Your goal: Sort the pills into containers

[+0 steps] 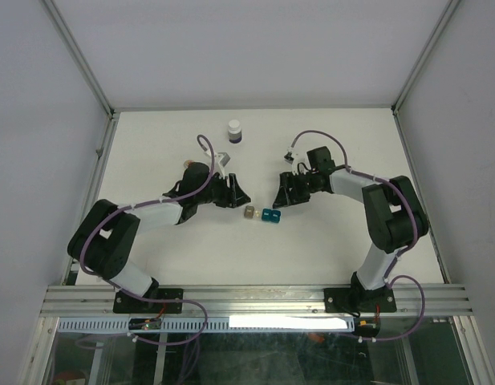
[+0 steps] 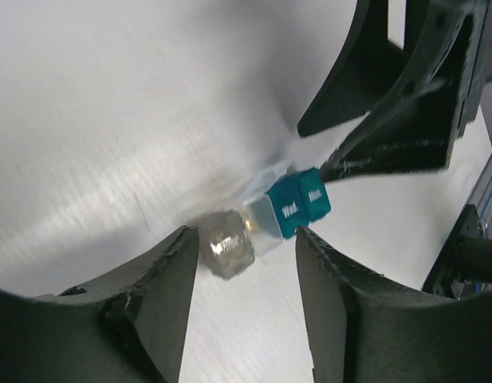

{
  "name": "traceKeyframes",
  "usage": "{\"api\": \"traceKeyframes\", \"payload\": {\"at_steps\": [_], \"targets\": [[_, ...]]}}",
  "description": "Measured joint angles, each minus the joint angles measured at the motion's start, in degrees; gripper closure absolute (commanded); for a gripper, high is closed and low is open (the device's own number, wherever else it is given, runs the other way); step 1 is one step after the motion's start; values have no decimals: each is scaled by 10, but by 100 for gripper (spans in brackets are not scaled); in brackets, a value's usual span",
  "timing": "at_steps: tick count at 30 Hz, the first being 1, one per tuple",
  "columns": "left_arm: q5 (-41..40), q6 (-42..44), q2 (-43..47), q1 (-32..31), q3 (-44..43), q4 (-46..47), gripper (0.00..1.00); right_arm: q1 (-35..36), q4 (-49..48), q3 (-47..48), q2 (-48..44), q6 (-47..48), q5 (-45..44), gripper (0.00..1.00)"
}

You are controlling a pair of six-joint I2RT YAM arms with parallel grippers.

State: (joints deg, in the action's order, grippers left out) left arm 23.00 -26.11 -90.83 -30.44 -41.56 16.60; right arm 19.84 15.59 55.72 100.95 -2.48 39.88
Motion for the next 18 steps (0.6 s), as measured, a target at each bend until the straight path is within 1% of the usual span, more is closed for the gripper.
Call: {"api": "traceKeyframes", "payload": {"at_steps": [3, 6, 9, 11, 14, 18], "targets": [[-2, -4, 37, 0, 45, 6, 43, -15, 3, 0, -6, 10, 19, 37], [-1, -13, 63, 0, 82, 19, 43, -25, 11, 0, -13, 29, 50, 37], [-1, -27, 68, 0, 106, 40, 44, -29, 28, 6, -16, 56, 90, 38], [0, -37, 68, 0, 118, 50, 47, -30, 40, 13, -17, 72, 114, 37], [1, -53, 75, 0, 142, 78, 47, -30, 59, 24, -19, 100, 150, 38], [14, -77, 98, 6, 176, 140, 47, -30, 79, 33, -29, 128, 179, 38]]}}
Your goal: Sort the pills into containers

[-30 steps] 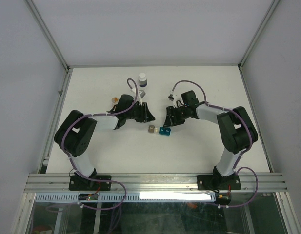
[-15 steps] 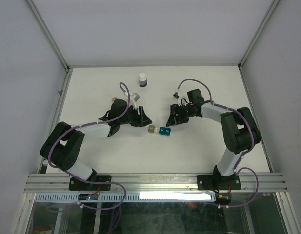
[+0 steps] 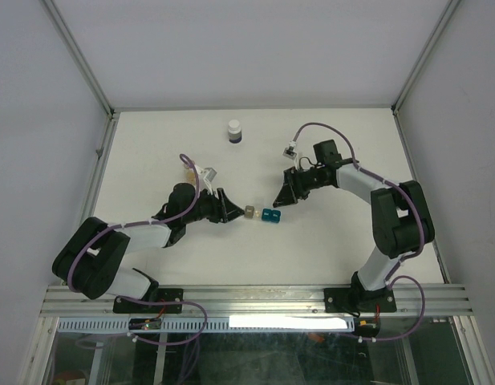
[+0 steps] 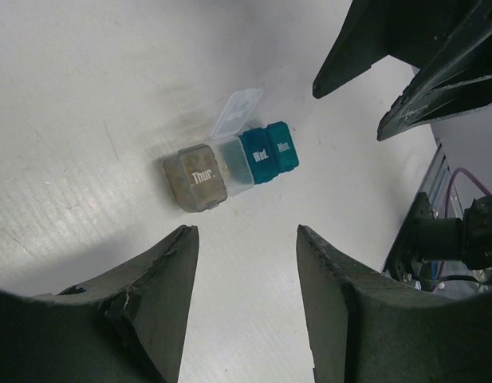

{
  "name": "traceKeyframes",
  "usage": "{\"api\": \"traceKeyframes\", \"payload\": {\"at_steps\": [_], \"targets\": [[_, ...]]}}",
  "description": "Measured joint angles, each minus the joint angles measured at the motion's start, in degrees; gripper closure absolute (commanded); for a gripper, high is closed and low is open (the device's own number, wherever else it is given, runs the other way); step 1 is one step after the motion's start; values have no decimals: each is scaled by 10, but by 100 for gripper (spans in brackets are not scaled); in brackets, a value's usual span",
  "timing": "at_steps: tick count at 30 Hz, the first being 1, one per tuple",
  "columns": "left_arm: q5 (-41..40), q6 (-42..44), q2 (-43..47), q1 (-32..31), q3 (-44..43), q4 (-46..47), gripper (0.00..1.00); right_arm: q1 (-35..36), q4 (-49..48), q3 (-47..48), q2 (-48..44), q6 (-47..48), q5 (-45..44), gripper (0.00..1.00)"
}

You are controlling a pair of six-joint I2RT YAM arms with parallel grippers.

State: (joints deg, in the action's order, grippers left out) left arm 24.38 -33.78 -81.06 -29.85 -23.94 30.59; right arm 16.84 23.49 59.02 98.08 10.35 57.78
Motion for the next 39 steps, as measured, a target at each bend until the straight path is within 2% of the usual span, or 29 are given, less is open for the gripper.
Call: {"api": "traceKeyframes", "payload": {"at_steps": [6, 13, 22, 39], "targets": [[6, -29, 7, 15, 10, 59, 49, 6, 11, 0, -33, 30, 3, 38], [-12, -44, 7, 13, 10, 60, 50, 19, 10, 23, -53, 42, -6, 38], [-64, -44, -35, -10, 0, 28, 53, 21, 3, 100, 24, 35, -21, 50], [-84, -43, -110, -32, -49, 2, 59, 21, -30, 105, 108, -53, -34, 73]]}}
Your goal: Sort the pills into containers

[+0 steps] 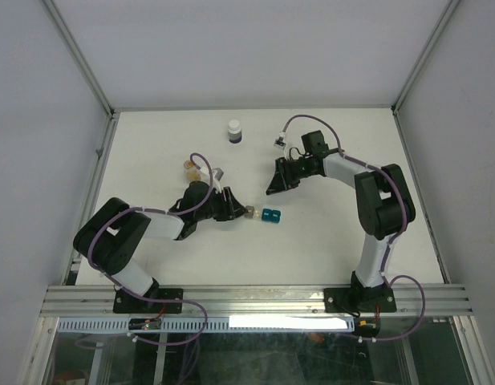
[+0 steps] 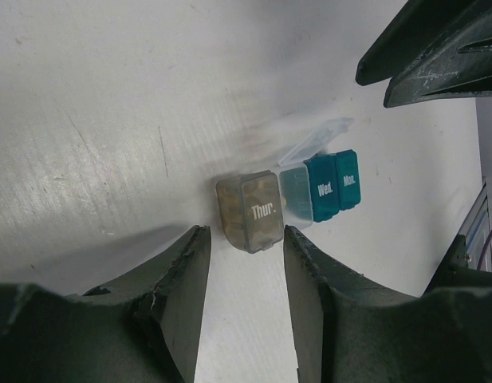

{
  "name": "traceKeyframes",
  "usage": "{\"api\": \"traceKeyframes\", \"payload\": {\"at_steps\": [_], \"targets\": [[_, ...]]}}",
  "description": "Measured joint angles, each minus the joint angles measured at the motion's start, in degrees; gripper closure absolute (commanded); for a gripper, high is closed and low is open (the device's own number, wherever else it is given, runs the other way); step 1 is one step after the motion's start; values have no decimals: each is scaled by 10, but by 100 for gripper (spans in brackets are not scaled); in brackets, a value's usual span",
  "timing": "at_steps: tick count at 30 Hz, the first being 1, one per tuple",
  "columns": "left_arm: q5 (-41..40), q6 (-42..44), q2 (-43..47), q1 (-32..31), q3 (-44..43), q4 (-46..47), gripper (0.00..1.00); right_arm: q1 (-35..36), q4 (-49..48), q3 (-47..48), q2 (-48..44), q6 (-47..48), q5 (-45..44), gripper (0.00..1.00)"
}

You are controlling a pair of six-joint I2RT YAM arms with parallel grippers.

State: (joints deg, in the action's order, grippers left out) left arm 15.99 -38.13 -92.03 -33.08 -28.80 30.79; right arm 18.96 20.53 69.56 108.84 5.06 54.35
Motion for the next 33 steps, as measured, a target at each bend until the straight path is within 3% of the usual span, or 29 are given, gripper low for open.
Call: {"api": "traceKeyframes", "payload": {"at_steps": [10, 33], "targets": [[-1, 2, -18, 0, -20, -28, 62, 1, -19, 0, 35, -33, 4, 88], [-1, 13, -39, -7, -56, -63, 71, 27, -22, 0, 44, -21, 26, 90]]}}
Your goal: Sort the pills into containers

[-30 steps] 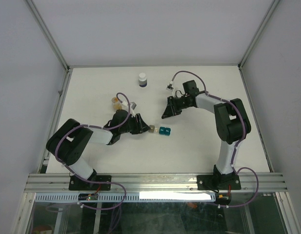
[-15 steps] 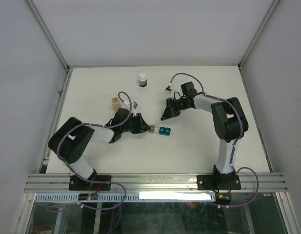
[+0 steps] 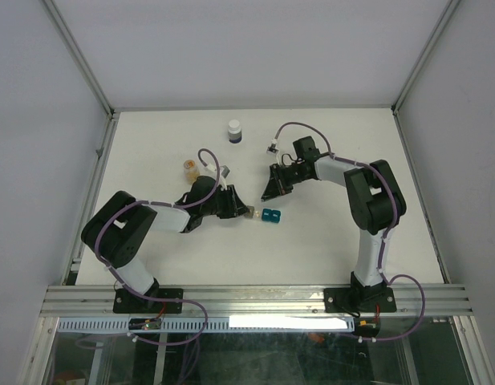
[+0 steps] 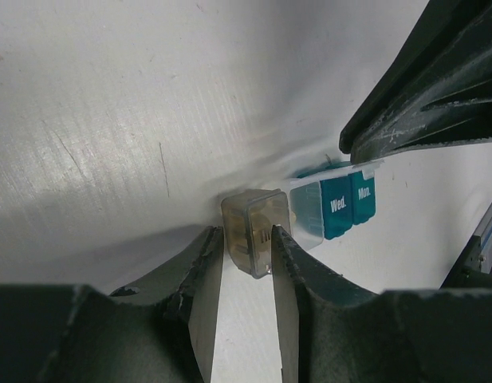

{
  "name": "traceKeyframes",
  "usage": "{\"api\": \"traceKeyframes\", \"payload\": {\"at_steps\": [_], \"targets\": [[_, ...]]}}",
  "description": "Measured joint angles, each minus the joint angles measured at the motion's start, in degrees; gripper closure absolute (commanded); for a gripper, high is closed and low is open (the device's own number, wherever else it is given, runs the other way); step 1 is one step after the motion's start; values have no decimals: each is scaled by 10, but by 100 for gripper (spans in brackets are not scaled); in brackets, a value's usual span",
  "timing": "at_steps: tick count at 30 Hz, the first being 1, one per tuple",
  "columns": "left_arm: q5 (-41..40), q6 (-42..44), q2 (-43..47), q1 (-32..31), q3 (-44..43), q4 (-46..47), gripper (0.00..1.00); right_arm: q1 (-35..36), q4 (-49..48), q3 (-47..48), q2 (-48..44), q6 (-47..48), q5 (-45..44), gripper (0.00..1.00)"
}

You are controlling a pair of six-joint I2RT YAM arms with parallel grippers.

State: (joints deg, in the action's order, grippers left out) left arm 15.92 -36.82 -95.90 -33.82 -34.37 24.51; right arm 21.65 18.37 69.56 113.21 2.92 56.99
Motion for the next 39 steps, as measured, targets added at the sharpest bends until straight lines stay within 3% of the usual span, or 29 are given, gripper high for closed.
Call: {"api": "traceKeyframes", "payload": {"at_steps": [14, 30, 39], "targets": [[2, 0, -9, 0, -12, -2, 73, 23, 52, 0, -13, 70, -2, 92], [7, 0, -14, 0, -18, -1, 76, 81, 84, 0, -38, 114, -133, 94], [9, 0, -17, 0, -20, -1, 77, 86, 86, 0, -54, 116, -153, 94]]}}
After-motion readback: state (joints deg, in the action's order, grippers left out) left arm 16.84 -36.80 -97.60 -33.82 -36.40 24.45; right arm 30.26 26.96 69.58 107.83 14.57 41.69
